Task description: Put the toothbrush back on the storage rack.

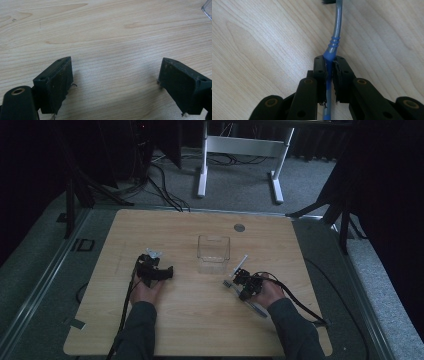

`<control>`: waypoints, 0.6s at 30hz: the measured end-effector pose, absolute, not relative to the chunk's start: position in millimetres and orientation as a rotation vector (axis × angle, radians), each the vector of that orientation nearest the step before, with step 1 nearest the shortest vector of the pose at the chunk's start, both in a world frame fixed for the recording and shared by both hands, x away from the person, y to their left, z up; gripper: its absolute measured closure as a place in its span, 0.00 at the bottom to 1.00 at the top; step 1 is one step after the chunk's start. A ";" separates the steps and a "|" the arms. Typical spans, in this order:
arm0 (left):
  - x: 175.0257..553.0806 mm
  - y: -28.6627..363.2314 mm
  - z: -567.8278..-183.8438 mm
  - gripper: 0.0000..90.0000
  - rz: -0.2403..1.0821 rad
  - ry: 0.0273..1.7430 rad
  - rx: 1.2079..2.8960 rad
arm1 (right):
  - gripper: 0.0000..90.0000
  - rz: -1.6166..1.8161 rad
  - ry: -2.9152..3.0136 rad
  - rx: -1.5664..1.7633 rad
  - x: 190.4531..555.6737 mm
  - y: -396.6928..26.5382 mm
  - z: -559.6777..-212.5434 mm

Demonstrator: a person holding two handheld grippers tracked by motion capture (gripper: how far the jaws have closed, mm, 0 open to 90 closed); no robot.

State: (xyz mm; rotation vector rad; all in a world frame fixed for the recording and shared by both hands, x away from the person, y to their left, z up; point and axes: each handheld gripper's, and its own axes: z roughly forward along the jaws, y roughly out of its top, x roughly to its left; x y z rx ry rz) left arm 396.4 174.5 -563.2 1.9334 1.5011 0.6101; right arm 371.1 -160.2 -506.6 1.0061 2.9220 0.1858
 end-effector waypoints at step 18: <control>396.4 174.5 -563.2 0.14 0.610 1.501 1.934 | 0.90 0.294 2.862 1.046 368.5 -166.6 -490.2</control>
